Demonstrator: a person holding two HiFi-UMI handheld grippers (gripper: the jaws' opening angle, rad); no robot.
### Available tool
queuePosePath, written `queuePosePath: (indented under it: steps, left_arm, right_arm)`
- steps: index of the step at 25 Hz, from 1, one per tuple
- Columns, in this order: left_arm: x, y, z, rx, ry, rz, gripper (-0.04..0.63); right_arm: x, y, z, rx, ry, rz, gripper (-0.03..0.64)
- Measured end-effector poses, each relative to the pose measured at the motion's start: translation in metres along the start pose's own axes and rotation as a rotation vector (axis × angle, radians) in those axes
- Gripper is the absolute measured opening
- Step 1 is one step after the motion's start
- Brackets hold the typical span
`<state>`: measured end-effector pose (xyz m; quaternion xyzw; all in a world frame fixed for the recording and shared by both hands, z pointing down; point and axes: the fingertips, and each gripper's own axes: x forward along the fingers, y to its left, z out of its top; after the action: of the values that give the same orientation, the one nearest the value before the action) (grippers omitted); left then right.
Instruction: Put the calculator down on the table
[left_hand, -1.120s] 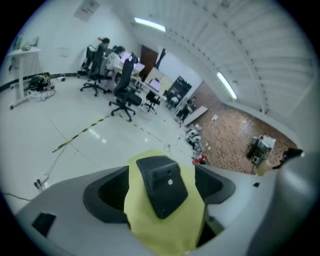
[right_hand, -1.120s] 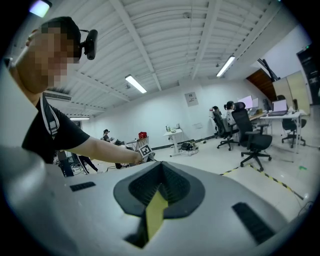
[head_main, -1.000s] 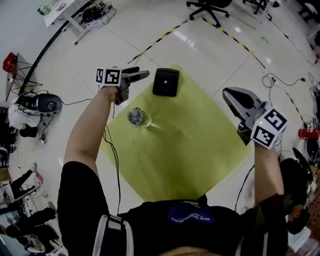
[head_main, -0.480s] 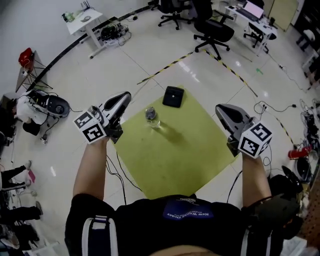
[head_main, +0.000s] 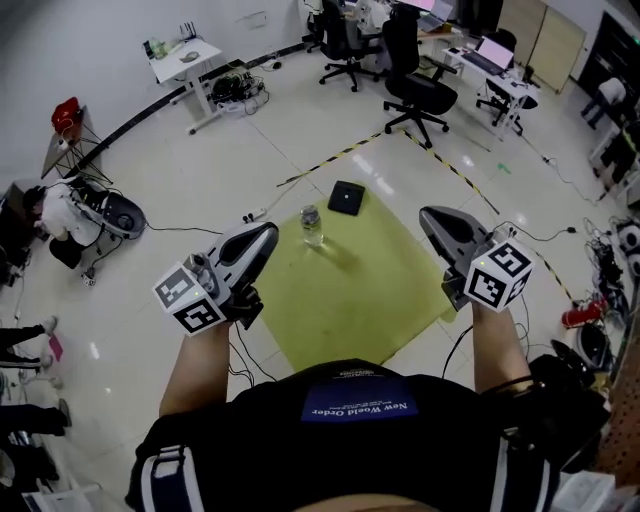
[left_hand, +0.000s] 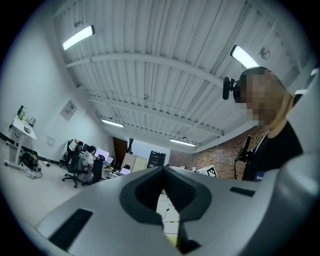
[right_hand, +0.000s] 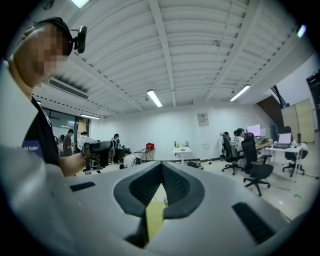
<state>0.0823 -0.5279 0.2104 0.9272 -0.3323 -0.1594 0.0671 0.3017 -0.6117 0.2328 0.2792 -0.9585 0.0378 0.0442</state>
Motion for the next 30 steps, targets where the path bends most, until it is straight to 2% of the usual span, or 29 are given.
queuePosePath:
  steps: [4, 7, 30]
  left_arm:
    - [-0.009, -0.038, 0.0, 0.033, 0.018, 0.002, 0.007]
    - [-0.012, -0.048, -0.003, 0.031, 0.019, 0.01, 0.006]
    - [-0.012, -0.045, -0.013, -0.004, 0.044, 0.007, 0.007]
  right_arm:
    - [-0.023, 0.018, 0.006, -0.01, -0.013, 0.013, -0.014]
    - [-0.028, 0.021, 0.01, -0.006, -0.027, 0.014, -0.014]
    - [-0.018, 0.024, 0.0, -0.01, 0.008, 0.039, -0.014]
